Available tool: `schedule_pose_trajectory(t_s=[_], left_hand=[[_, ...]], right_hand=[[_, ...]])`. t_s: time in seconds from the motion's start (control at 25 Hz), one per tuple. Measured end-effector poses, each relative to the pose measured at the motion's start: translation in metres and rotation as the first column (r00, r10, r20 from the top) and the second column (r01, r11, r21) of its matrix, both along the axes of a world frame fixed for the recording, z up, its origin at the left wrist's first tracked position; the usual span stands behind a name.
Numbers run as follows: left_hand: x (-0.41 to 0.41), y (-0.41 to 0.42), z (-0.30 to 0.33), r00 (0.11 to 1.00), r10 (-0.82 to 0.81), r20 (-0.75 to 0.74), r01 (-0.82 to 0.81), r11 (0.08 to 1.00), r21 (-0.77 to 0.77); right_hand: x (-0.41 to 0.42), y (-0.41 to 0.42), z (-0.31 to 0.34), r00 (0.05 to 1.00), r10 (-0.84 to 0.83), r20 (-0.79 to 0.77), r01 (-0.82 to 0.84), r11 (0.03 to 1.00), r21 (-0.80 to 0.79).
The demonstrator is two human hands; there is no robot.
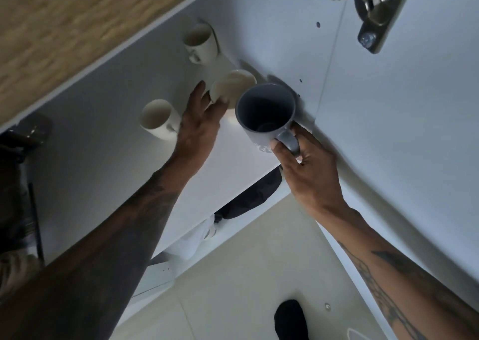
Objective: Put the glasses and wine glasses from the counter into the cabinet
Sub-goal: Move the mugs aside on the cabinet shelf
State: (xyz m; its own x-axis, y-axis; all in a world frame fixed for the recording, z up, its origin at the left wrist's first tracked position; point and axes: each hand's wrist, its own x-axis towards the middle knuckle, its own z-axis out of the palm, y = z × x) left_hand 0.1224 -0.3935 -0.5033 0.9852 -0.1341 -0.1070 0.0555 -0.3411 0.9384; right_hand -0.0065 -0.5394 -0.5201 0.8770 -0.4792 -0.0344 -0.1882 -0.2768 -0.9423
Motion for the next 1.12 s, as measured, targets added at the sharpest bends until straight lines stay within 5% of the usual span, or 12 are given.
schedule_pose_trajectory(t_s=[0.08, 0.16, 0.2, 0.28, 0.36, 0.52, 0.84, 1.12], left_hand=[[-0.012, 0.027, 0.009, 0.946, 0.162, 0.281, -0.167, 0.986, -0.007], [-0.012, 0.058, 0.009, 0.791, 0.417, 0.448, -0.47, 0.882, 0.009], [-0.006, 0.071, 0.007, 0.738, 0.54, 0.405, -0.599, 0.801, 0.023], [0.007, 0.082, -0.004, 0.722, 0.692, 0.028, -0.69, 0.716, 0.105], [0.019, 0.068, -0.013, 0.762, 0.592, -0.261, -0.613, 0.79, 0.001], [0.049, 0.02, -0.014, 0.848, 0.507, -0.156, -0.519, 0.853, -0.049], [0.101, -0.037, -0.001, 0.92, 0.253, -0.298, -0.265, 0.964, 0.0], [0.057, -0.018, 0.004, 0.858, 0.312, -0.407, -0.409, 0.896, -0.175]], right_hand=[[0.0, -0.001, 0.001, 1.0, 0.015, -0.001, -0.015, 1.0, 0.017], [0.0, -0.002, 0.003, 1.0, 0.025, -0.01, -0.025, 1.0, 0.017], [0.0, -0.002, 0.003, 0.999, 0.032, -0.014, -0.032, 0.999, 0.021], [0.001, -0.002, 0.003, 0.998, 0.057, -0.036, -0.057, 0.998, 0.02], [0.0, -0.003, 0.002, 0.997, 0.064, -0.043, -0.063, 0.998, 0.018], [0.0, -0.003, -0.002, 0.999, 0.043, -0.031, -0.043, 0.999, 0.009], [0.001, 0.0, 0.001, 0.999, 0.014, -0.042, -0.015, 1.0, -0.019], [0.005, -0.002, 0.008, 0.974, 0.135, -0.184, -0.131, 0.991, 0.033]])
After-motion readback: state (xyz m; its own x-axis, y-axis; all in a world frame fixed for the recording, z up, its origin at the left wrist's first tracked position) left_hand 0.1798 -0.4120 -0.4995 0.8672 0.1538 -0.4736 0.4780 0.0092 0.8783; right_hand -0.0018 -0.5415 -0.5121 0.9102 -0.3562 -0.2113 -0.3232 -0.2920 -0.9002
